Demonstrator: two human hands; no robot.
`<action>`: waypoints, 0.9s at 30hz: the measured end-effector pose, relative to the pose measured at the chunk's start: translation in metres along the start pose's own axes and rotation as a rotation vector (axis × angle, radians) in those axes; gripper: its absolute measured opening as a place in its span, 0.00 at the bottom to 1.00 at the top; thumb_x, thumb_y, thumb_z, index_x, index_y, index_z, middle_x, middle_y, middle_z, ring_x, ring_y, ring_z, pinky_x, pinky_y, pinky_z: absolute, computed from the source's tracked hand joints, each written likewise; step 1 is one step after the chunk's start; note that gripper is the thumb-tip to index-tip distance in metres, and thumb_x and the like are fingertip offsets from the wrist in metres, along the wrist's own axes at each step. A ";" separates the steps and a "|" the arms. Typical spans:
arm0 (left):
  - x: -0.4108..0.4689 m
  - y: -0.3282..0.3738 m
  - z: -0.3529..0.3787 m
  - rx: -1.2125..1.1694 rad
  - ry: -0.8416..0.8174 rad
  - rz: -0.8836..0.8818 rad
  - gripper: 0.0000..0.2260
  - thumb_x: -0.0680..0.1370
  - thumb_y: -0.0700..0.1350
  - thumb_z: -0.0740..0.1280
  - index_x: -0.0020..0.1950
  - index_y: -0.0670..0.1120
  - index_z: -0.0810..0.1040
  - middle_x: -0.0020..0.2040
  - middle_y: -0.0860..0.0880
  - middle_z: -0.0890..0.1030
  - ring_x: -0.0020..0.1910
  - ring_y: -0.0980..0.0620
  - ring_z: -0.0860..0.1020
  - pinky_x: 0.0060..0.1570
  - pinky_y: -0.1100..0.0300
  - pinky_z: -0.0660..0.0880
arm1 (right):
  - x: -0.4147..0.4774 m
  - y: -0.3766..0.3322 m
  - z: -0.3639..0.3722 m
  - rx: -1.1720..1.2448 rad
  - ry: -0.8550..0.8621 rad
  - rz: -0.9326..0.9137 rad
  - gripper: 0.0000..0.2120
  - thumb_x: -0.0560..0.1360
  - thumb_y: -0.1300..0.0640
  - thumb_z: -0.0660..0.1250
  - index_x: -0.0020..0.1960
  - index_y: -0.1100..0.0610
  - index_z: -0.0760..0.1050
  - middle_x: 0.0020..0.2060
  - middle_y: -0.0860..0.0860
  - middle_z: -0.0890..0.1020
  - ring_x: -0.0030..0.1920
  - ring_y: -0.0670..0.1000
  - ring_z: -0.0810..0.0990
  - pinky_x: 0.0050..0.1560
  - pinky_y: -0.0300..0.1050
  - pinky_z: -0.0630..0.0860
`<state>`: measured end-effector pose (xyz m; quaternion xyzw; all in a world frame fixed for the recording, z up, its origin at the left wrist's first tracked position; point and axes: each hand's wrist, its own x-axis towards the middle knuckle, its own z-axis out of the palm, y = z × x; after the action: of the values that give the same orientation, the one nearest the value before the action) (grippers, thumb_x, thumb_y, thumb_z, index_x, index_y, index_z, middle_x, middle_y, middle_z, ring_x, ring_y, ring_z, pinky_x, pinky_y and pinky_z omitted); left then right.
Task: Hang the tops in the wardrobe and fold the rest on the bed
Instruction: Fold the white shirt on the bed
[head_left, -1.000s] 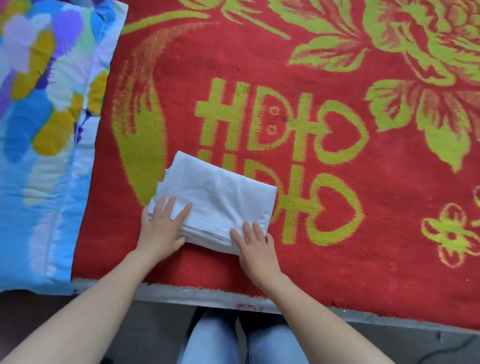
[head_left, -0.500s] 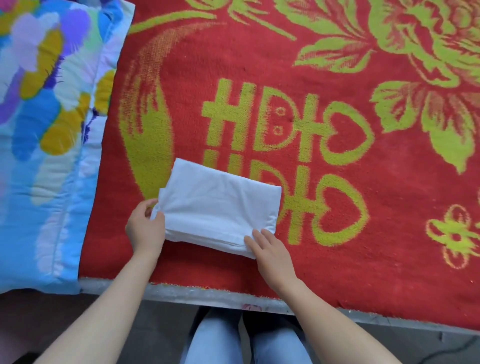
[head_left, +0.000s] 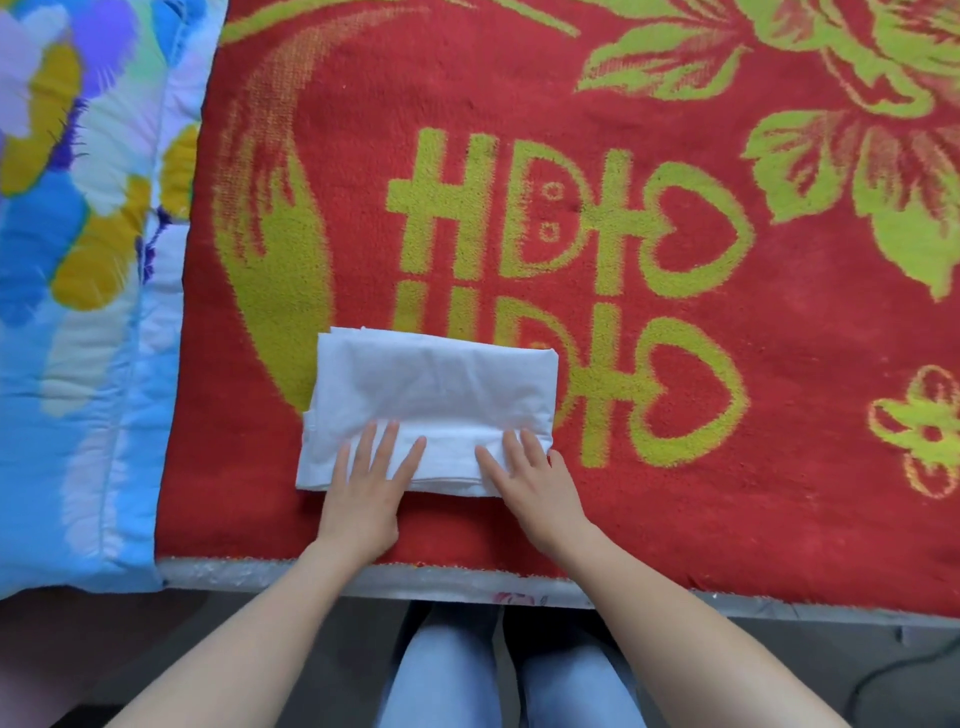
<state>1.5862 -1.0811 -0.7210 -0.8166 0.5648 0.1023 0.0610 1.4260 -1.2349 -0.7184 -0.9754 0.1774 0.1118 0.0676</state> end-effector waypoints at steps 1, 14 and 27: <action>0.001 -0.004 0.002 0.002 -0.007 -0.021 0.53 0.44 0.36 0.77 0.69 0.48 0.65 0.66 0.38 0.71 0.66 0.39 0.64 0.61 0.40 0.63 | 0.003 0.004 -0.001 -0.015 0.071 -0.033 0.27 0.61 0.63 0.67 0.59 0.54 0.67 0.49 0.58 0.72 0.45 0.59 0.78 0.28 0.44 0.72; 0.025 -0.013 -0.055 -0.056 0.470 0.055 0.13 0.65 0.33 0.57 0.43 0.43 0.77 0.36 0.47 0.80 0.33 0.45 0.78 0.37 0.55 0.66 | -0.033 0.037 -0.073 -0.064 0.465 -0.137 0.16 0.72 0.71 0.49 0.51 0.57 0.69 0.30 0.52 0.74 0.29 0.54 0.71 0.39 0.48 0.77; -0.105 0.002 -0.208 0.110 0.660 -0.339 0.15 0.67 0.35 0.55 0.49 0.45 0.72 0.37 0.46 0.81 0.33 0.45 0.78 0.37 0.54 0.69 | -0.030 0.013 -0.232 -0.067 0.558 -0.633 0.22 0.66 0.67 0.54 0.57 0.52 0.67 0.34 0.52 0.78 0.30 0.52 0.74 0.28 0.41 0.73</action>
<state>1.5692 -1.0308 -0.4946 -0.8831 0.4155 -0.2084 -0.0646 1.4387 -1.2765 -0.4880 -0.9763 -0.1232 -0.1771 0.0163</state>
